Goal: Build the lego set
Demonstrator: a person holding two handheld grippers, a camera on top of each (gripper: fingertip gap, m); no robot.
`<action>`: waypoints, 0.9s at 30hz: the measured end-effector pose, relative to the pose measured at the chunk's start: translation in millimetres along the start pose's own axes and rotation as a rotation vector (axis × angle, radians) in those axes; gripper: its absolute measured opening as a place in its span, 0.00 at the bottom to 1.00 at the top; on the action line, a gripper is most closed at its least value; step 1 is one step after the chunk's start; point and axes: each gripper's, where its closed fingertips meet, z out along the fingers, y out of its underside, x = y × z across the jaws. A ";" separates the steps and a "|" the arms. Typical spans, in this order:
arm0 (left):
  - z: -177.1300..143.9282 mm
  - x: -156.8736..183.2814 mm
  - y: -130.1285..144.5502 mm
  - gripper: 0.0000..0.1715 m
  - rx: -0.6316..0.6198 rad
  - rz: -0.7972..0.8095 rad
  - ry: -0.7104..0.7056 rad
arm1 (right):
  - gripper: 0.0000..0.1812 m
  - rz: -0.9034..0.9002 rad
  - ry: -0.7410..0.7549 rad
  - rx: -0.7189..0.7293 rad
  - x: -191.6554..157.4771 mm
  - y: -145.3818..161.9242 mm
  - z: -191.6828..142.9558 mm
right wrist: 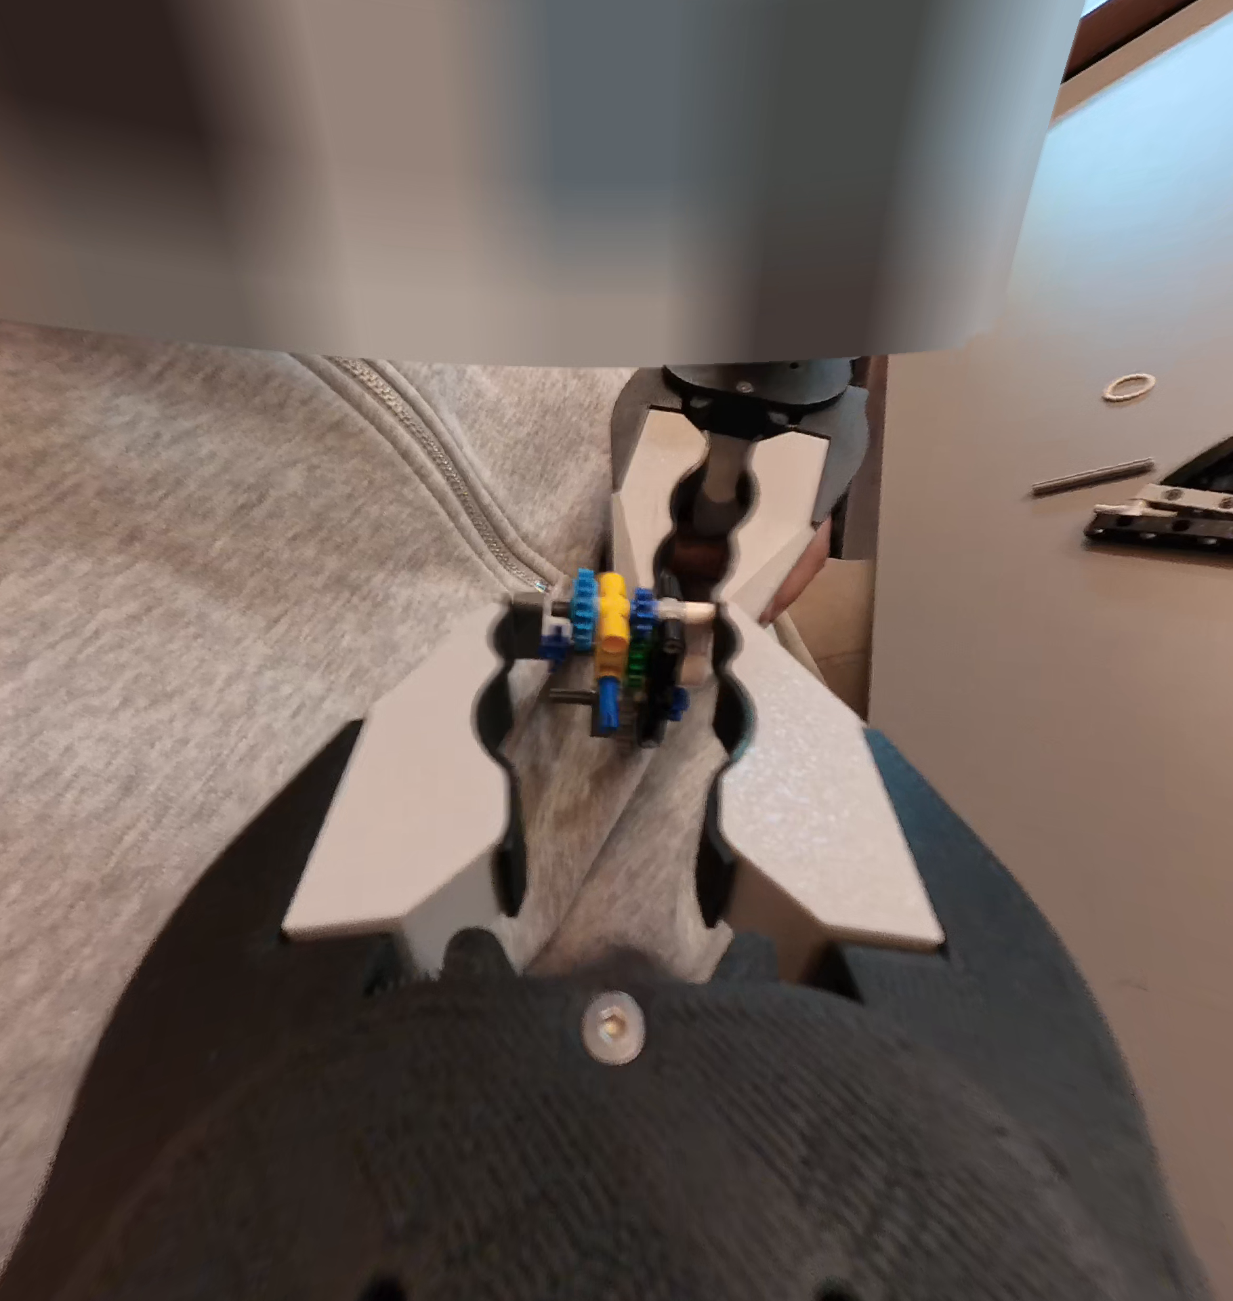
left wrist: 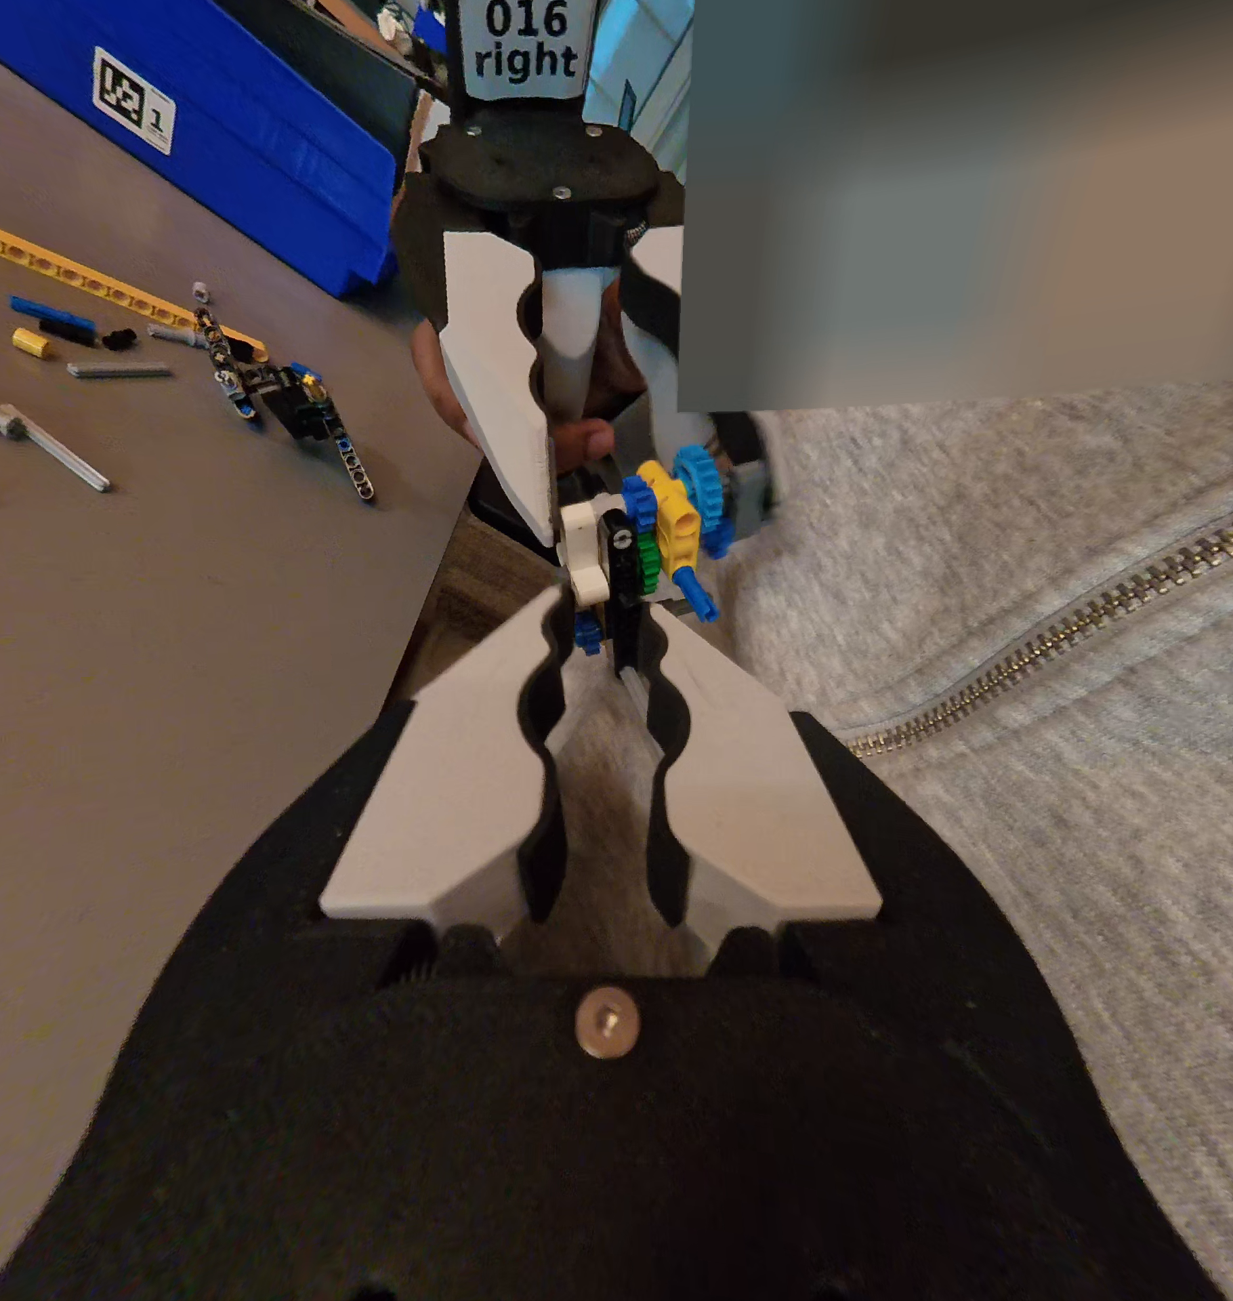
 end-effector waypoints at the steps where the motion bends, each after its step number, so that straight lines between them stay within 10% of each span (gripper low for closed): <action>1: 0.4 0.7 -0.2 0.08 0.002 -0.005 0.005 | 0.28 -0.010 0.007 -0.002 0.8 0.3 -0.2; 27: 2.1 -6.9 -2.1 0.07 -0.005 -0.025 -0.033 | 0.28 0.022 0.016 0.060 9.1 -2.4 -5.1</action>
